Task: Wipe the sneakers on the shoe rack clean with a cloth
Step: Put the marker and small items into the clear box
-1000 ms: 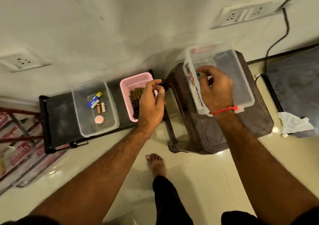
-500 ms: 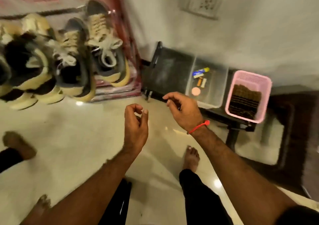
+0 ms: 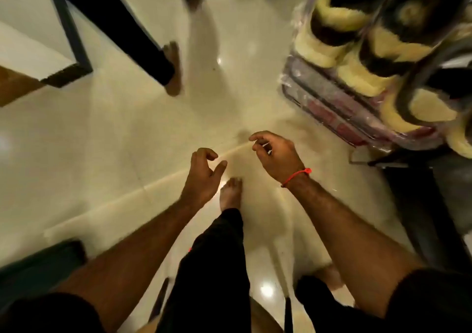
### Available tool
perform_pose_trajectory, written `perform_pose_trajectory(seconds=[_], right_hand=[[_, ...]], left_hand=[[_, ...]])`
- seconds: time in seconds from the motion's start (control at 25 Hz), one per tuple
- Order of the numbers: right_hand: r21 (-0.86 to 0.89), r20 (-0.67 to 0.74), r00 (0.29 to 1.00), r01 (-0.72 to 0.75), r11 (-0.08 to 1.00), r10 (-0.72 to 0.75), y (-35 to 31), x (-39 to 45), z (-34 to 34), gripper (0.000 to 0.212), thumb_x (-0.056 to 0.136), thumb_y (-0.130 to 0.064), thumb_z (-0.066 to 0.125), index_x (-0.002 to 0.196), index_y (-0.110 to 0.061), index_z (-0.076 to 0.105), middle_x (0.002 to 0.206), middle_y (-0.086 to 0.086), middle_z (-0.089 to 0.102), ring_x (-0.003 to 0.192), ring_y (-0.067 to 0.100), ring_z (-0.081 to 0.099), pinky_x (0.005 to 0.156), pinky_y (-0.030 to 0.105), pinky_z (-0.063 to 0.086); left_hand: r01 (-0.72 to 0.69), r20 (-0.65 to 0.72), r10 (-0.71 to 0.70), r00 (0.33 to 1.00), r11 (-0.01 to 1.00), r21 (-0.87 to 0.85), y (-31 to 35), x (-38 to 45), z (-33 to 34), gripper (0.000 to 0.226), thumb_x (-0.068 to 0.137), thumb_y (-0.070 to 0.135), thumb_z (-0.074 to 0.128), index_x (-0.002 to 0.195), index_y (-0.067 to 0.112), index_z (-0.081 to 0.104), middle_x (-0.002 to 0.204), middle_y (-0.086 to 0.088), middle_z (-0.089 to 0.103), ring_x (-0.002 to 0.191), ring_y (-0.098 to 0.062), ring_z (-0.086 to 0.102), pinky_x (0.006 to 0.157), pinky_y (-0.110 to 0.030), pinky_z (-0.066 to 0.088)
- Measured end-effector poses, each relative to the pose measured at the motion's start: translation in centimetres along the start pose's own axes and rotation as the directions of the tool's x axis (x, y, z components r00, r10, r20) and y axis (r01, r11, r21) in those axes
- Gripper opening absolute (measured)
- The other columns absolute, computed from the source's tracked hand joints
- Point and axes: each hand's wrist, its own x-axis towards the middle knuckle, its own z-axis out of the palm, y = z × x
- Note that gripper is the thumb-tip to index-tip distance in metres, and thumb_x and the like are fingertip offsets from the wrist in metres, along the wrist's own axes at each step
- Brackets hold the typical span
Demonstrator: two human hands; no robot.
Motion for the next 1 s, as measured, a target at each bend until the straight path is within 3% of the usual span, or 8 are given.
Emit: perform_pose_trajectory(seconds=[0.16, 0.24, 0.36, 0.56, 0.68, 0.84, 0.92, 1.0], right_hand=[[-0.059, 0.207, 0.978, 0.021, 0.998, -0.008, -0.4, 2.6, 8.6, 0.025, 0.091, -0.003, 0.057, 0.109, -0.016, 0.069, 0.092, -0.002, 0.067, 0.071, 0.011, 0.060, 0.071, 0.009, 0.044], [-0.138, 0.336, 0.942, 0.046, 0.989, 0.003, -0.2, 3.6, 13.1, 0.029, 0.089, 0.000, 0.058, 0.112, -0.014, 0.069, 0.095, 0.001, 0.066, 0.074, 0.013, 0.059, 0.070, 0.004, 0.041], [-0.260, 0.524, 0.851, 0.120, 0.958, 0.036, 0.7, 5.1, 19.6, 0.034, 0.088, 0.001, 0.058, 0.116, -0.014, 0.067, 0.100, 0.002, 0.065, 0.082, 0.017, 0.060, 0.069, 0.002, 0.038], [-0.400, 0.726, 0.680, 0.295, 0.868, 0.103, 4.7, 6.6, 29.9, 0.032, 0.090, -0.002, 0.059, 0.120, -0.013, 0.065, 0.107, 0.007, 0.064, 0.092, 0.016, 0.055, 0.086, 0.025, 0.047], [-0.463, 0.813, 0.559, 0.452, 0.763, 0.162, 8.9, 6.5, 35.9, 0.029, 0.092, -0.009, 0.060, 0.120, -0.015, 0.062, 0.112, 0.009, 0.061, 0.103, 0.025, 0.056, 0.091, 0.039, 0.049], [-0.541, 0.821, 0.520, 0.579, 0.610, 0.236, 14.6, 6.0, 41.3, 0.037, 0.091, -0.018, 0.063, 0.127, -0.014, 0.054, 0.123, 0.015, 0.051, 0.113, 0.036, 0.051, 0.091, 0.051, 0.050], [-0.578, 0.808, 0.516, 0.601, 0.552, 0.283, 17.1, 5.7, 43.4, 0.052, 0.088, -0.022, 0.068, 0.135, -0.016, 0.045, 0.130, 0.016, 0.045, 0.117, 0.037, 0.047, 0.092, 0.052, 0.050], [-0.593, 0.802, 0.520, 0.637, 0.492, 0.293, 19.2, 5.6, 45.1, 0.060, 0.086, -0.025, 0.070, 0.138, -0.017, 0.040, 0.133, 0.017, 0.041, 0.119, 0.038, 0.045, 0.091, 0.053, 0.050]], left_hand=[[0.233, -0.128, -0.248, 0.960, 0.965, -0.121, -9.9, -0.8, -2.5, 0.026, 0.098, 0.013, 0.061, 0.121, 0.020, 0.051, 0.116, 0.009, 0.046, 0.097, -0.024, 0.055, 0.081, -0.043, 0.057], [0.361, -0.224, -0.393, 0.892, 0.917, -0.173, -14.9, -2.0, -3.0, 0.030, 0.098, 0.002, 0.056, 0.126, 0.011, 0.051, 0.118, 0.000, 0.046, 0.105, -0.018, 0.050, 0.092, -0.041, 0.052], [0.527, -0.273, -0.599, 0.753, 0.797, -0.295, -21.5, -3.9, -3.3, 0.033, 0.097, -0.003, 0.051, 0.128, 0.008, 0.049, 0.118, -0.005, 0.044, 0.106, -0.021, 0.051, 0.094, -0.042, 0.051], [0.715, -0.175, -0.816, 0.550, 0.569, -0.405, -31.7, -6.6, -1.7, 0.032, 0.097, 0.000, 0.046, 0.124, 0.017, 0.048, 0.123, -0.010, 0.046, 0.100, -0.039, 0.065, 0.090, -0.054, 0.055], [0.781, -0.083, -0.910, 0.407, 0.393, -0.485, -36.9, -8.0, 1.3, 0.035, 0.092, -0.004, 0.046, 0.116, 0.023, 0.046, 0.126, -0.012, 0.047, 0.100, -0.037, 0.066, 0.086, -0.055, 0.058], [0.743, 0.119, -0.984, 0.135, 0.021, -0.669, -40.4, -9.2, 5.3, 0.037, 0.093, -0.010, 0.036, 0.117, 0.018, 0.043, 0.118, -0.017, 0.055, 0.075, -0.028, 0.066, 0.063, -0.039, 0.055], [0.675, 0.215, -0.977, -0.008, -0.164, -0.719, -41.7, -9.7, 7.3, 0.041, 0.096, -0.009, 0.030, 0.123, 0.017, 0.044, 0.109, -0.013, 0.056, 0.072, -0.026, 0.064, 0.071, -0.038, 0.056], [0.615, 0.293, -0.953, -0.078, -0.277, -0.738, -43.1, -10.1, 9.1, 0.046, 0.098, -0.007, 0.028, 0.134, 0.019, 0.044, 0.100, -0.006, 0.054, 0.075, -0.026, 0.064, 0.087, -0.044, 0.059]])
